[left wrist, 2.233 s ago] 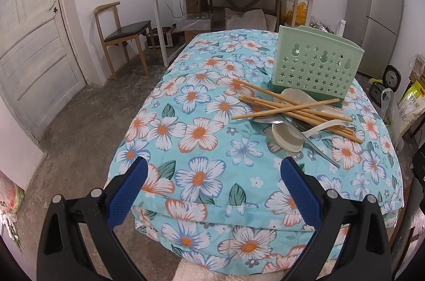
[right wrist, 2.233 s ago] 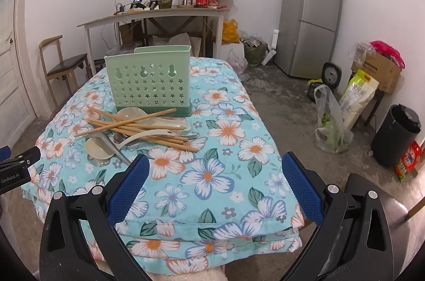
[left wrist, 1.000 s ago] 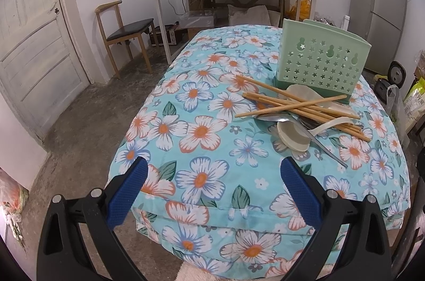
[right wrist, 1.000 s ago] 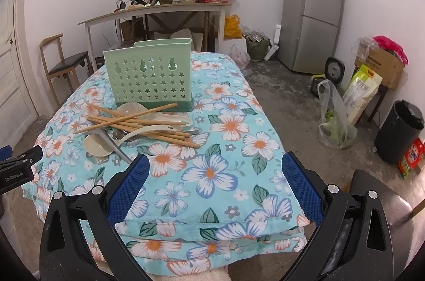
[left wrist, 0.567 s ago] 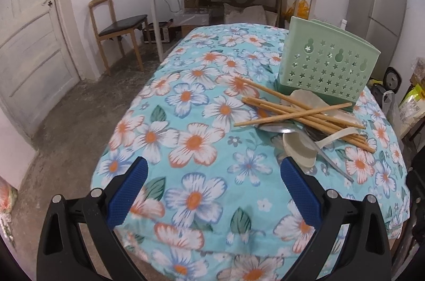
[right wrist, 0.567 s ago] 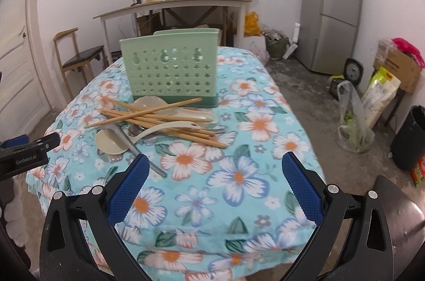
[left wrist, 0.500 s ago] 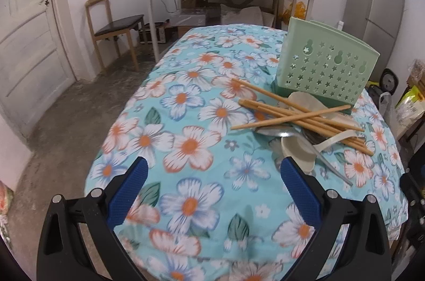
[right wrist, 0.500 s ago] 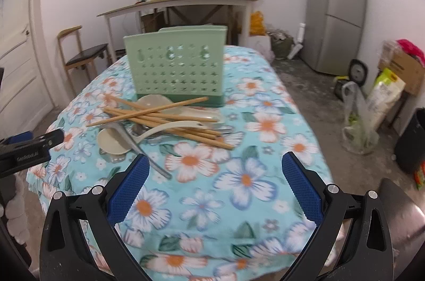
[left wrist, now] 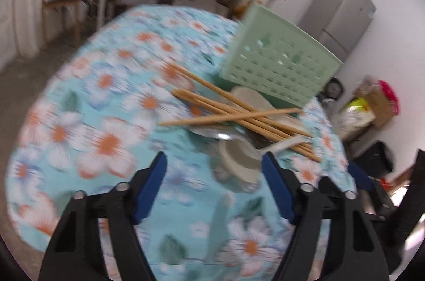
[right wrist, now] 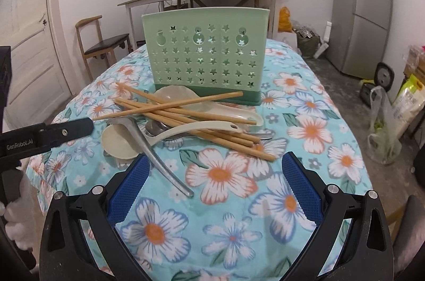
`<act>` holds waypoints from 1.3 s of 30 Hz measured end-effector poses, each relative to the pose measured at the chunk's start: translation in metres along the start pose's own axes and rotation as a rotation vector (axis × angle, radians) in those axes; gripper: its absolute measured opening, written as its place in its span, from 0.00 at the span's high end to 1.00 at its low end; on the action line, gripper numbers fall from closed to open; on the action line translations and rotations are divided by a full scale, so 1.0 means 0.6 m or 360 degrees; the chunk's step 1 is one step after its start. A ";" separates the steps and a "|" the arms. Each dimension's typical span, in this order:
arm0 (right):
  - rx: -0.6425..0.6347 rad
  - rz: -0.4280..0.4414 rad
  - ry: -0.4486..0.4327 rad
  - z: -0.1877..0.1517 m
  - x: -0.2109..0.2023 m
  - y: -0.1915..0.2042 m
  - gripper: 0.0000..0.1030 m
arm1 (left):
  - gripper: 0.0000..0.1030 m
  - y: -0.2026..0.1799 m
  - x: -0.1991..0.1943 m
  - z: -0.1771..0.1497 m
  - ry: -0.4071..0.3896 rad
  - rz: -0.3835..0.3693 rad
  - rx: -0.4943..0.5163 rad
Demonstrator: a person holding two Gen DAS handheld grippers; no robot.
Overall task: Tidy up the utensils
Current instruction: 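Move the left tool to the white ceramic spoon and grasp its bowl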
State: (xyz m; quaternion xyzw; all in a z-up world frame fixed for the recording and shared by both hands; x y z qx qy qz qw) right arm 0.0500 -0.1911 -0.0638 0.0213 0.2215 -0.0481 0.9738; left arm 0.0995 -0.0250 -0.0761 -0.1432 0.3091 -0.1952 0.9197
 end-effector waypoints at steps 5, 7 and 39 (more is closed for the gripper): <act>0.0002 0.0020 0.0028 -0.007 0.013 0.001 0.08 | 0.49 -0.009 0.046 -0.014 0.0144 -0.0093 -0.0131; 0.0005 0.0021 0.0031 -0.009 0.015 -0.001 0.08 | 0.51 -0.007 0.056 -0.016 0.0191 -0.0056 -0.0142; 0.0140 -0.0082 0.0102 -0.010 -0.030 -0.044 0.08 | 0.05 -0.044 0.097 -0.024 0.0377 0.0377 0.0096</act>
Point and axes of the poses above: each gripper's, at about its wrist camera, not at the fingertips, and x roughly the way its jaws point, y to its left, z to its top, the point moved 2 cm from there along x, roughly the way its jaws point, and after that the axes turned 15 degrees about -y, right-handed, at the moved point
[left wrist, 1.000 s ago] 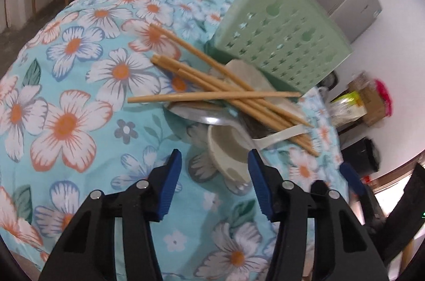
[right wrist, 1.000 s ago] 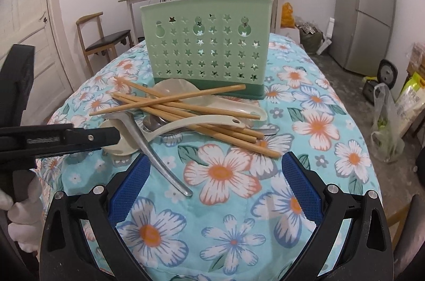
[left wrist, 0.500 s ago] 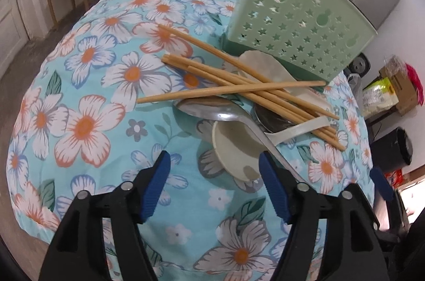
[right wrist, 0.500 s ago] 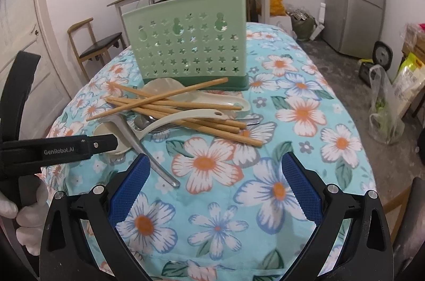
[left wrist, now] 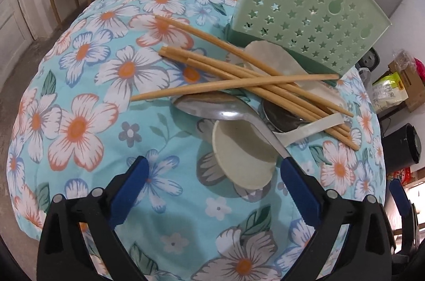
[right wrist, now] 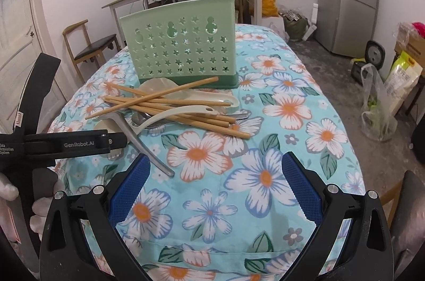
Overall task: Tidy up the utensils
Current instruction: 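Move the left tool to the white ceramic spoon and grasp its bowl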
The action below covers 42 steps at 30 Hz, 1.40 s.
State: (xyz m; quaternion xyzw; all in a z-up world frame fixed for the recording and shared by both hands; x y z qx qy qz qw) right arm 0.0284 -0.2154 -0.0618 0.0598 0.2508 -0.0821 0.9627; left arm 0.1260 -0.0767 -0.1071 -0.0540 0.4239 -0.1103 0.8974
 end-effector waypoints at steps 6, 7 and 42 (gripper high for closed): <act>0.0012 0.0003 0.0021 -0.003 0.004 0.001 0.08 | 0.05 -0.003 0.003 0.004 0.0000 -0.0005 -0.0037; 0.0011 0.0004 0.0022 -0.003 0.004 0.001 0.08 | 0.05 0.002 0.001 0.003 -0.0001 -0.0008 -0.0040; 0.0008 -0.0003 0.0101 -0.026 0.046 0.003 0.08 | 0.69 0.040 -0.012 -0.021 -0.0158 -0.0571 -0.0283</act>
Point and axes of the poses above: each gripper's, at about its wrist camera, not at the fingertips, and x roughly the way its jaws point, y to its left, z to its top, the point moved 2 cm from there along x, roughly the way its jaws point, and after that the axes turned 15 degrees about -y, right-handed, at the moved point
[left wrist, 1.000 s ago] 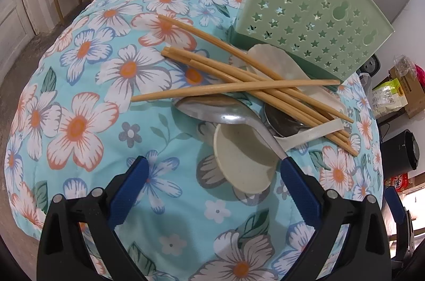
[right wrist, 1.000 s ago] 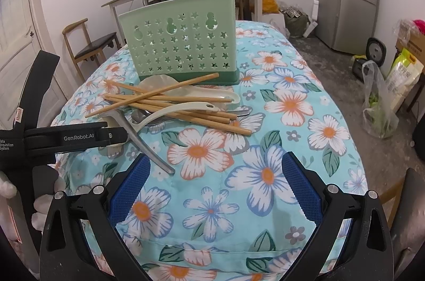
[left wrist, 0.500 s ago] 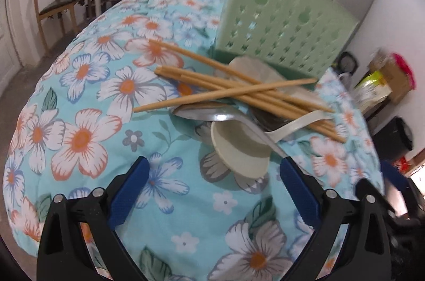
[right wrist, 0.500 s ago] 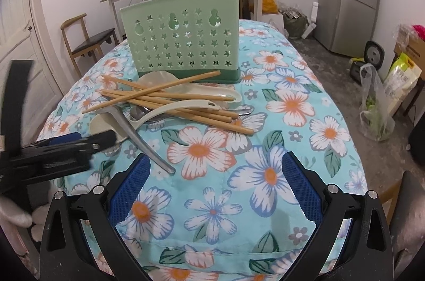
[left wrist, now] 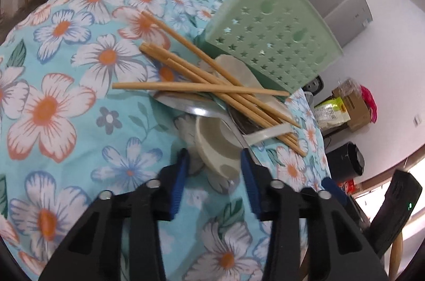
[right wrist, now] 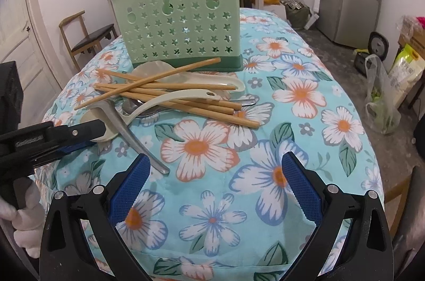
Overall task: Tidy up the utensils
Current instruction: 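Move the left tool to the white ceramic spoon and grasp its bowl, then grasp the metal spoon handle with the right tool while the left tool holds the white spoon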
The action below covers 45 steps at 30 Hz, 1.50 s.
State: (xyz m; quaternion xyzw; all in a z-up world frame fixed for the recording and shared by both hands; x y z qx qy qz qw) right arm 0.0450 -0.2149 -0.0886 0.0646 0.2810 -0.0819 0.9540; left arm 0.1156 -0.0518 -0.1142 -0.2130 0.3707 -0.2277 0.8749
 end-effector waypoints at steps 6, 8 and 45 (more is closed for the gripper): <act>0.0012 -0.0019 0.0017 -0.005 -0.001 -0.003 0.08 | 0.93 0.013 0.003 0.003 0.0026 0.0075 -0.0039; 0.0003 -0.0022 0.0009 -0.003 -0.005 0.000 0.08 | 0.95 0.016 -0.004 0.003 0.0053 0.0086 -0.0059; -0.0146 0.0078 -0.0188 0.022 -0.078 0.067 0.19 | 0.94 0.073 -0.116 -0.003 0.0036 0.0291 0.0088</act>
Point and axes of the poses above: each gripper's, at about its wrist camera, not at the fingertips, and x roughly the way its jaws point, y to its left, z to its top, the point moved 2 cm from there along x, roughly the way its jaws point, and after that the axes turned 15 degrees about -y, right-handed, at the moved point
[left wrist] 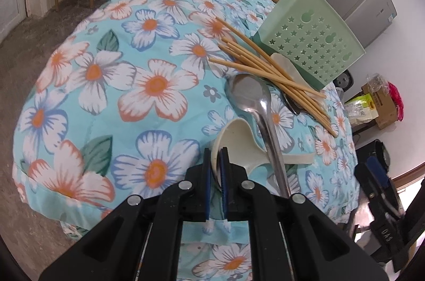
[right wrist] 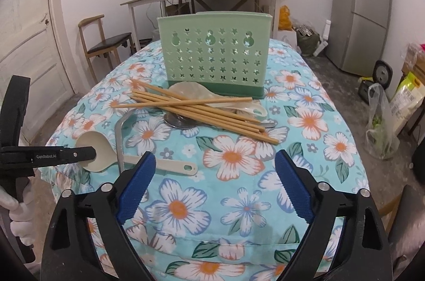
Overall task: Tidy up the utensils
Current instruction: 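Grasp the metal spoon handle with the right tool while the left tool holds the white spoon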
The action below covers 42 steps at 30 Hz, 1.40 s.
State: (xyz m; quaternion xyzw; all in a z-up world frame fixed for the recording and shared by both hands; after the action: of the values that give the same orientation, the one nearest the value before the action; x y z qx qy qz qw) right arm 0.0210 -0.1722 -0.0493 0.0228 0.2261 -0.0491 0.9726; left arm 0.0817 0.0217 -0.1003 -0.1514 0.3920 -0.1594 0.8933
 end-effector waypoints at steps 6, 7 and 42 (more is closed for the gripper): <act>0.0017 0.0094 -0.0009 0.017 0.009 0.007 0.31 | 0.93 0.008 -0.004 0.005 -0.0044 0.0042 0.0033; 0.0018 0.0118 0.0001 0.020 0.014 0.011 0.33 | 0.93 0.010 -0.004 0.004 -0.0044 0.0042 0.0025; 0.0917 0.0809 0.0844 0.009 0.288 0.129 0.93 | 0.93 0.039 0.003 -0.004 -0.0023 -0.0064 -0.0064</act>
State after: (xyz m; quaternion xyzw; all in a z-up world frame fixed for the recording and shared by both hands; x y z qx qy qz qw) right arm 0.1857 -0.1103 -0.1190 0.3583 0.4313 0.1376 0.8165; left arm 0.0852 0.0415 -0.1123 -0.1782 0.3857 -0.1684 0.8894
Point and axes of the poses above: each gripper's, at about its wrist camera, not at the fingertips, and x roughly the way its jaws point, y to its left, z to its top, the point moved 2 cm from there along x, roughly the way its jaws point, and after that the axes turned 15 degrees about -y, right-handed, at the moved point
